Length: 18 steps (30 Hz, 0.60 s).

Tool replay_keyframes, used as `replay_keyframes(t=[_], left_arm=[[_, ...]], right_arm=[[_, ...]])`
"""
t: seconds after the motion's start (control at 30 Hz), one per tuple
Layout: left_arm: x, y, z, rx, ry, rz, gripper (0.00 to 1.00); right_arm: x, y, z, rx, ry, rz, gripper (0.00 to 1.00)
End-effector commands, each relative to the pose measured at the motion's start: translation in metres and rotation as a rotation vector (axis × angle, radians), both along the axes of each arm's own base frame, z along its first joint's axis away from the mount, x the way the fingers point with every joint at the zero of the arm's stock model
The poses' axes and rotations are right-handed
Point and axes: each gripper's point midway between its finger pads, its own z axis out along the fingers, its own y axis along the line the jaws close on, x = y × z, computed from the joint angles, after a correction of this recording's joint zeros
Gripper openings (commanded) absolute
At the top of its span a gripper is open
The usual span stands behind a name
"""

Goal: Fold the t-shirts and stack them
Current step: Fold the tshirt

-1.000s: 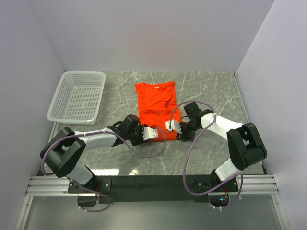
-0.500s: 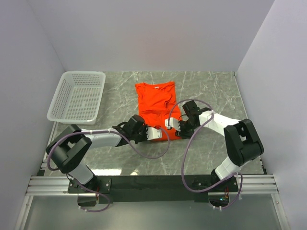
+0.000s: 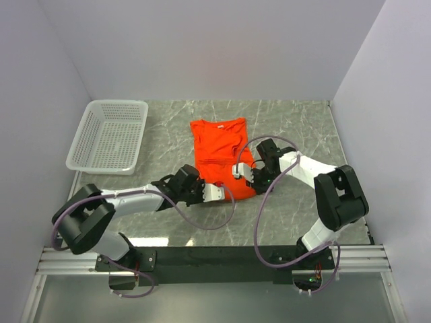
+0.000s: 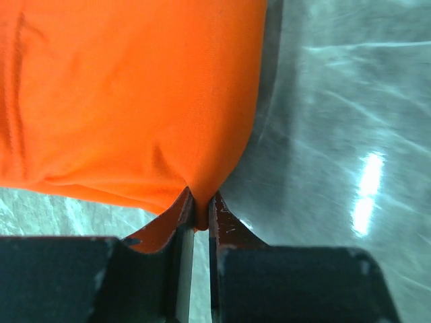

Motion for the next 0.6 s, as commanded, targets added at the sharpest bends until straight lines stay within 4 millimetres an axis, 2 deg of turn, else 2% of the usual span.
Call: replay_keyframes(t=[0.0, 0.13, 0.17, 0.3, 0.43, 0.57], left_arm=[[-0.021, 0.000, 0.013, -0.024, 0.020, -0.074, 0.01], [-0.041, 0.001, 0.018, -0.046, 0.054, -0.134, 0.01], [-0.053, 0.001, 0.018, -0.048, 0.084, -0.171, 0.01], [-0.078, -0.002, 0.031, -0.073, 0.134, -0.245, 0.01], [-0.095, 0.002, 0.046, -0.098, 0.176, -0.276, 0.00], [-0.095, 0.006, 0.061, -0.113, 0.163, -0.269, 0.00]], right_arm=[[-0.027, -0.003, 0.012, 0.027, 0.131, -0.017, 0.00], [-0.045, -0.002, 0.023, 0.070, 0.150, -0.015, 0.00], [-0.048, -0.002, 0.025, 0.077, 0.155, -0.014, 0.00], [-0.069, -0.002, 0.045, 0.126, 0.173, -0.015, 0.00], [-0.073, -0.002, 0.065, 0.165, 0.150, -0.038, 0.00], [-0.062, 0.005, 0.083, 0.207, 0.139, -0.085, 0.00]])
